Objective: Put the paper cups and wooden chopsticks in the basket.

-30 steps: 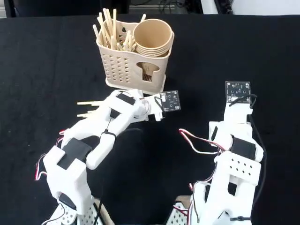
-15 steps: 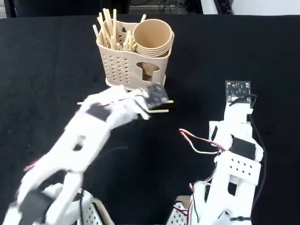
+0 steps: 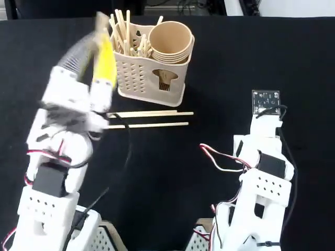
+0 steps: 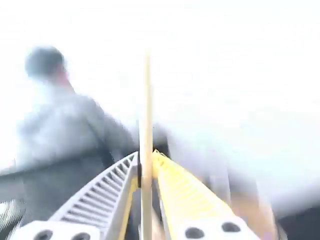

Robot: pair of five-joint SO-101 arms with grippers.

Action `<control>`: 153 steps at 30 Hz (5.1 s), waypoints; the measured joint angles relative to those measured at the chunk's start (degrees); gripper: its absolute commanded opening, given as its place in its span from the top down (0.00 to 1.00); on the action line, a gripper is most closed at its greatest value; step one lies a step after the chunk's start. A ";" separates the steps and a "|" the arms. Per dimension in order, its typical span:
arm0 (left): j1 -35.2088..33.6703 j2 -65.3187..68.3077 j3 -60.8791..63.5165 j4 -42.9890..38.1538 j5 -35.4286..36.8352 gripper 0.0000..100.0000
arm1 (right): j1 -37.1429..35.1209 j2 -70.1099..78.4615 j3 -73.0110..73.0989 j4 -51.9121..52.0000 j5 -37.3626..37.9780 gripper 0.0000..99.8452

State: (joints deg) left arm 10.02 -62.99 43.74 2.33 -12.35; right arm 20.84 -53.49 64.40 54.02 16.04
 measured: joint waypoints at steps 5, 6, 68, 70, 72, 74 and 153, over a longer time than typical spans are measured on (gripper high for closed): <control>-0.18 9.41 -8.00 -10.20 5.80 0.97 | 0.00 0.00 0.00 0.00 0.00 0.97; -0.44 12.57 -11.16 -10.29 7.21 0.97 | 0.00 0.00 0.00 0.00 0.00 0.97; -3.78 23.03 -36.66 71.82 -17.32 0.80 | -0.70 0.00 0.44 -3.08 0.00 0.97; -2.02 22.59 -32.88 77.45 -25.76 0.81 | -0.70 0.00 0.44 -3.08 0.00 0.97; 0.62 22.33 -26.99 80.09 -34.37 0.83 | -0.70 0.00 0.44 -3.08 0.00 0.97; 3.52 22.24 -19.52 80.18 -43.16 0.83 | -0.70 0.00 0.44 -3.08 0.00 0.97; 10.73 33.49 -9.14 55.56 -31.30 0.97 | -0.70 0.00 1.14 -3.43 1.58 0.97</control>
State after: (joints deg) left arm 20.75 -29.49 34.59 57.89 -43.65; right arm 20.13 -53.49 65.54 50.59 17.63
